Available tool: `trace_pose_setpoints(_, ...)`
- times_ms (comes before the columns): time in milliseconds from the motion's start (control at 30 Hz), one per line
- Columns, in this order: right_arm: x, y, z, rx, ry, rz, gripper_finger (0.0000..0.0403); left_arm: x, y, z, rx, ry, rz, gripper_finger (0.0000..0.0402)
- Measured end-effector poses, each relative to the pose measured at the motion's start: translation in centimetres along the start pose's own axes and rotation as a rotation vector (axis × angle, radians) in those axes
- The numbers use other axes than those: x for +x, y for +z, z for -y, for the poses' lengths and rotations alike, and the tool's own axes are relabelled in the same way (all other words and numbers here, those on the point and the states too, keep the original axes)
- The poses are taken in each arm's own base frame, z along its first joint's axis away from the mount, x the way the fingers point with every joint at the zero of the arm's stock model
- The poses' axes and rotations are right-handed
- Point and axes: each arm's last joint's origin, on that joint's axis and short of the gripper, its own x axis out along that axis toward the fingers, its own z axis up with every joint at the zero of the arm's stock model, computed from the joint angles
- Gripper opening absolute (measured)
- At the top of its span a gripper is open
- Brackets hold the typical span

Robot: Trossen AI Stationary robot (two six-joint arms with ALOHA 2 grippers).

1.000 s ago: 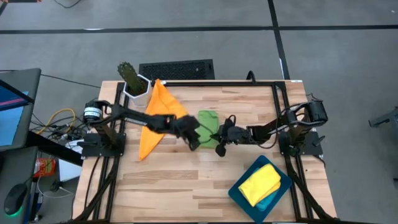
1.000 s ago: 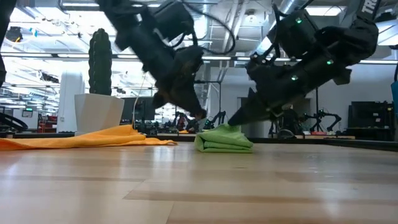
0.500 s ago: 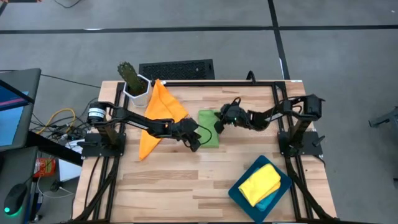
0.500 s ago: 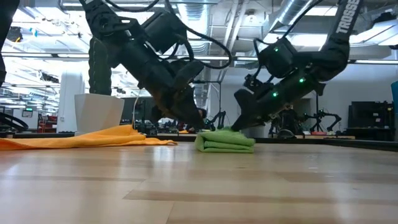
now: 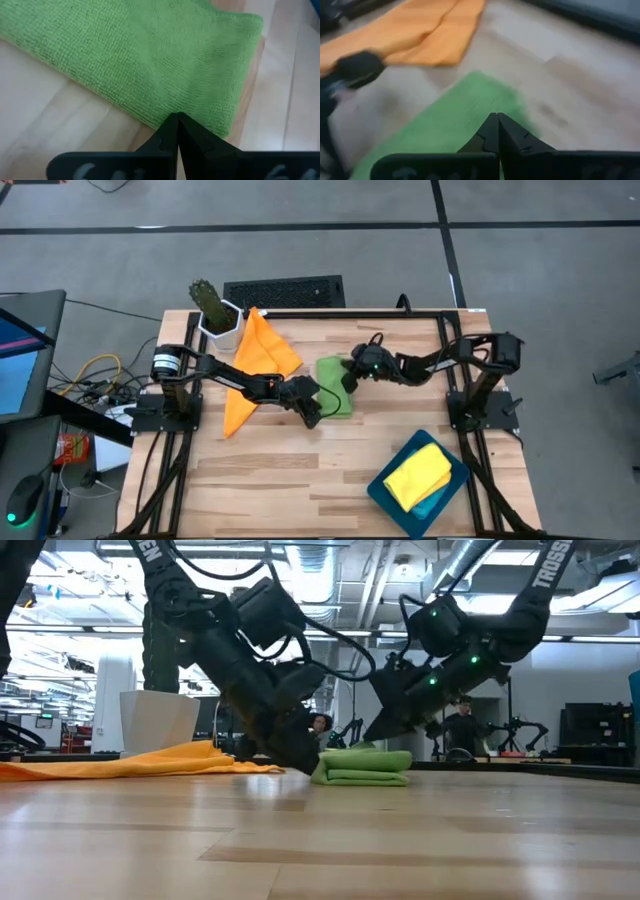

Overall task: Fold microfiber towels
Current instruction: Fold the green microfiber towel

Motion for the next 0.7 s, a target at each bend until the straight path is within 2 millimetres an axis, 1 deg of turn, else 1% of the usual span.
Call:
trace_pose_setpoints(67, -0.6, 0.0, -1.0, -0.007, 0.024, -0.001, 0.0020, -0.1, -0.1, 0.0, 0.000, -0.009, -0.020, 0.0000)
trace_pose_setpoints(133, -1.4, 0.5, -2.2, -0.019, 0.040, 0.031, 0.0021, -0.4, 0.1, 0.2, 0.001, -0.024, -0.022, 0.0000)
trace_pose_setpoints(233, -2.6, 0.6, -4.2, -0.043, 0.092, 0.061, 0.0021, -1.2, 0.8, 0.4, -0.002, -0.042, 0.011, 0.0000)
trace_pose_setpoints(300, -3.0, 0.3, -5.6, -0.068, 0.144, 0.072, 0.0020, -1.9, 1.3, 0.7, -0.002, -0.058, 0.042, 0.0000)
trace_pose_setpoints(367, -3.1, -0.7, -7.1, -0.097, 0.192, 0.066, 0.0018, -2.5, 1.8, 1.0, 0.014, -0.069, 0.065, 0.0000)
trace_pose_setpoints(500, -2.3, -4.0, -9.4, -0.140, 0.258, -0.005, 0.0018, -3.6, 2.4, 1.4, 0.055, -0.087, 0.097, 0.0000)
trace_pose_setpoints(600, -2.0, -6.2, -10.9, -0.114, 0.308, -0.025, 0.0018, -3.6, 2.0, 2.2, 0.112, -0.120, 0.092, 0.0000)
trace_pose_setpoints(700, -1.8, -8.0, -11.7, -0.080, 0.289, -0.039, 0.0017, -2.9, 1.0, 3.0, 0.162, -0.127, 0.080, 0.0000)
